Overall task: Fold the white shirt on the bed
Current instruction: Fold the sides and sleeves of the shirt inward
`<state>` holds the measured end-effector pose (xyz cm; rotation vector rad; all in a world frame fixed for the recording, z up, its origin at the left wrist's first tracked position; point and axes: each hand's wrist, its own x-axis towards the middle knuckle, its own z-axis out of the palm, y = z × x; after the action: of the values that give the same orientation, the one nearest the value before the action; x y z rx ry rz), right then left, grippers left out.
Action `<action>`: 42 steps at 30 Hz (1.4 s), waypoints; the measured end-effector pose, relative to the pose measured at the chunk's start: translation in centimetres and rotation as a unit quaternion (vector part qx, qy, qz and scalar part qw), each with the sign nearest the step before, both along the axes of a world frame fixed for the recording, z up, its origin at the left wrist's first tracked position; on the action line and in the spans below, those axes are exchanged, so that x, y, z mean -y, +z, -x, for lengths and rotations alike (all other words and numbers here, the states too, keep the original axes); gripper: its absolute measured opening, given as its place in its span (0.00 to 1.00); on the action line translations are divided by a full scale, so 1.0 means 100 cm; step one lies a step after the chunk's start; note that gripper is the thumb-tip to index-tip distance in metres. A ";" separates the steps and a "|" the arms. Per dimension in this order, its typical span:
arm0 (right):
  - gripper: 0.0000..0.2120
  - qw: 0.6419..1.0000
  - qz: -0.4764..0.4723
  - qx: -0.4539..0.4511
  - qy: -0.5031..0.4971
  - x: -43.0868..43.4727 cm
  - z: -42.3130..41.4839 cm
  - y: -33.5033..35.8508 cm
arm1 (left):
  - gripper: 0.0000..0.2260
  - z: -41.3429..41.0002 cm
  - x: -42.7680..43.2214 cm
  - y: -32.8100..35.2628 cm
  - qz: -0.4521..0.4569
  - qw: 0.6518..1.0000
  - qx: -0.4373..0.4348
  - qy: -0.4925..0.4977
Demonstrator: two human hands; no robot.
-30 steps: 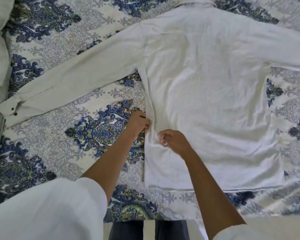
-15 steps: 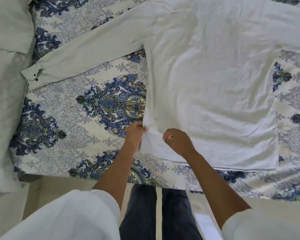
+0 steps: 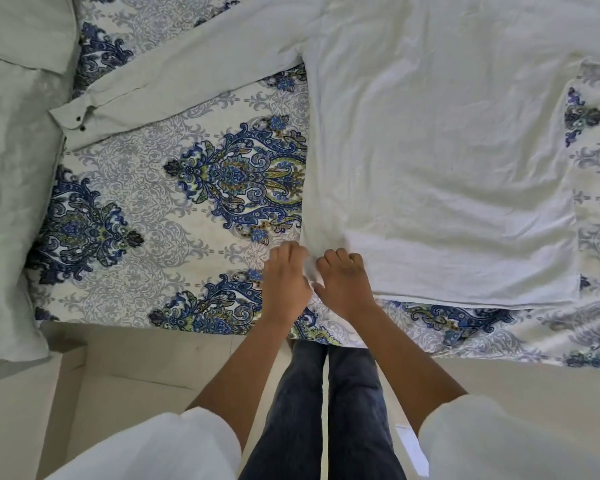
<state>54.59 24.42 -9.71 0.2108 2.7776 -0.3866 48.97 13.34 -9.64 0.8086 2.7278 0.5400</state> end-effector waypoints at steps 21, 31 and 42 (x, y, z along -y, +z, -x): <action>0.11 0.980 0.149 0.092 -0.098 -0.015 -0.026 -0.007 | 0.15 0.014 0.003 -0.012 0.112 0.971 -0.106 -0.182; 0.12 0.986 0.072 0.147 -0.039 -0.019 -0.013 -0.004 | 0.12 -0.001 0.011 -0.015 0.073 0.996 0.042 -0.008; 0.13 0.952 0.206 0.153 -0.167 -0.041 -0.001 0.014 | 0.13 -0.002 0.012 0.000 0.145 0.989 -0.023 0.013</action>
<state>54.72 28.53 -8.30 0.5844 2.2906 -0.9193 49.13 12.13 -9.69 0.7202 2.7718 0.1227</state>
